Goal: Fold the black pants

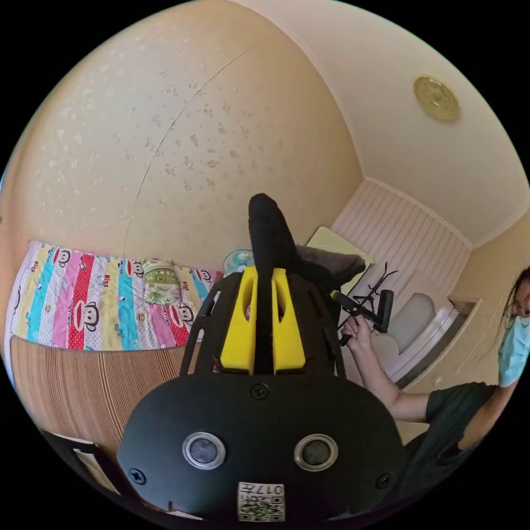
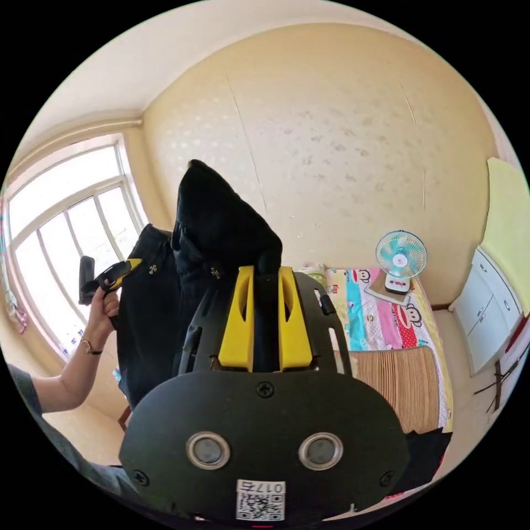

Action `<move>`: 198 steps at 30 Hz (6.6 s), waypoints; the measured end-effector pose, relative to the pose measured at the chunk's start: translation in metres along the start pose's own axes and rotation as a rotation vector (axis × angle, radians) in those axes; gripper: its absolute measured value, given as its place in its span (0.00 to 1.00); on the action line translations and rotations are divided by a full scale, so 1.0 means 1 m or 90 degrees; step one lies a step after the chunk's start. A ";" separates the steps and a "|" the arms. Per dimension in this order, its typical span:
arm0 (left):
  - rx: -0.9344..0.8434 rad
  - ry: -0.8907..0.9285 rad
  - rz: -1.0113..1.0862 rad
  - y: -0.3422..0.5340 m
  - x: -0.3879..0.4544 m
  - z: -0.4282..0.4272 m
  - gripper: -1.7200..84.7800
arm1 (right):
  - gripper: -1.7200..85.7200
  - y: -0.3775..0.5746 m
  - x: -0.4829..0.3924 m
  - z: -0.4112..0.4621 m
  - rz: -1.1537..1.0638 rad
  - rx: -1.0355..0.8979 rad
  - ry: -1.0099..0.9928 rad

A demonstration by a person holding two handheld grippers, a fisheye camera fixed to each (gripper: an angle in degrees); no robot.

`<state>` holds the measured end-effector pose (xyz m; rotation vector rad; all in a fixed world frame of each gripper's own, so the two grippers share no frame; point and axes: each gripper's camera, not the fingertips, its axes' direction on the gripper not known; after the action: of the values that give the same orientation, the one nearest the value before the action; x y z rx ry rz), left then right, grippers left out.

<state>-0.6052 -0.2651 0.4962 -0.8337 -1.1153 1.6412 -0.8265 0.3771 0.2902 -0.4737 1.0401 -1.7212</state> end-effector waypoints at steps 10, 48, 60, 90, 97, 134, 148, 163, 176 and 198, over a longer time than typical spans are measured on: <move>-0.308 -0.176 -0.173 0.245 -0.264 0.119 0.12 | 0.08 0.149 0.161 0.252 0.138 -0.347 -0.034; -0.791 -0.280 -0.372 0.754 -0.245 -0.024 0.08 | 0.13 0.476 0.356 0.134 0.465 -0.666 -0.046; -0.697 -0.309 -0.410 0.778 -0.211 -0.098 0.09 | 0.15 0.464 0.375 0.099 0.417 -0.623 -0.005; -0.628 -0.075 -0.445 0.754 -0.019 -0.235 0.21 | 0.08 0.400 0.217 0.008 0.051 -0.755 -0.103; -0.792 -0.011 -0.216 0.708 0.077 -0.122 0.19 | 0.07 0.377 0.126 0.028 -0.217 -0.750 -0.141; -0.601 0.207 -0.495 0.800 0.019 -0.282 0.06 | 0.06 0.202 0.445 0.431 0.410 -0.411 -0.033; -0.437 0.087 -0.586 0.781 0.006 -0.410 0.06 | 0.04 0.151 0.119 0.541 -0.072 -0.456 0.147; -0.337 0.204 -0.601 0.761 -0.002 -0.462 0.06 | 0.07 0.188 0.057 0.610 -0.077 -0.481 0.134; -0.478 0.027 -0.638 0.777 -0.040 -0.446 0.08 | 0.10 0.288 0.101 0.478 -0.143 -0.514 -0.013; -0.701 0.135 -0.468 0.746 -0.059 -0.336 0.07 | 0.06 0.441 0.189 0.369 0.174 -0.582 -0.088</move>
<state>-0.5311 -0.3232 -0.3184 -1.0285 -1.8845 0.2399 -0.3865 0.0083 0.1005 -0.9485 1.6744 -0.8817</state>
